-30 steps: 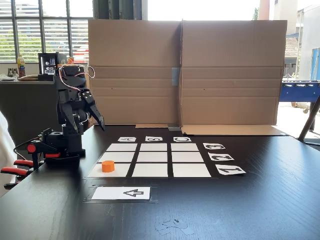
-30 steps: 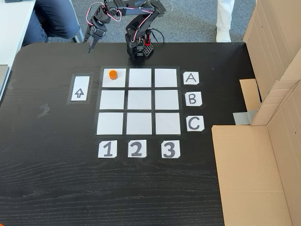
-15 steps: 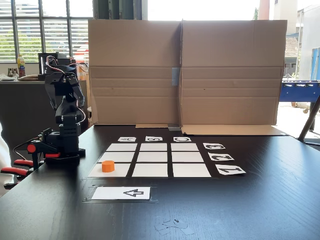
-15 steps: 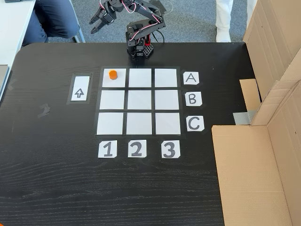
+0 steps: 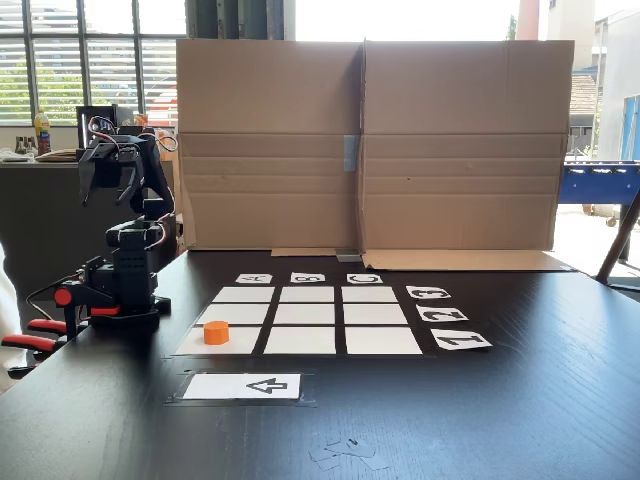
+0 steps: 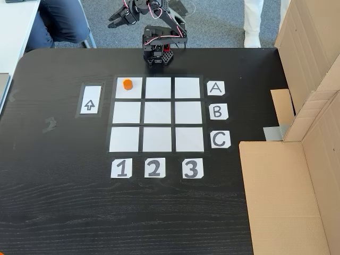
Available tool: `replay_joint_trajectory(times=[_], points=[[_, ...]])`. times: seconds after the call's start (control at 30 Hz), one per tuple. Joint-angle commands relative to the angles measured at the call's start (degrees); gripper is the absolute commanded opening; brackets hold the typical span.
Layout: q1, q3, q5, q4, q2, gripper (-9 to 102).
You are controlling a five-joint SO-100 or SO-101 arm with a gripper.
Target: Pick up the round, orange token and place it in the grid on square A1.
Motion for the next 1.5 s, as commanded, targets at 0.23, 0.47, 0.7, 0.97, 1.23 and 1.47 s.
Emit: replay_joint_trajectory(times=[0.23, 0.47, 0.7, 0.97, 1.23, 1.47], points=[[2.37, 10.46, -0.18, 0.26, 5.36, 5], [3.69, 18.37, -0.18, 0.09, 8.61, 2], [4.75, 22.15, 0.44, -2.72, 9.32, 1], [5.98, 25.84, 0.35, -5.63, 10.9, -1], [6.94, 28.39, 0.18, -6.68, 10.9, -1], [7.73, 29.62, 0.18, -7.21, 10.9, -1]])
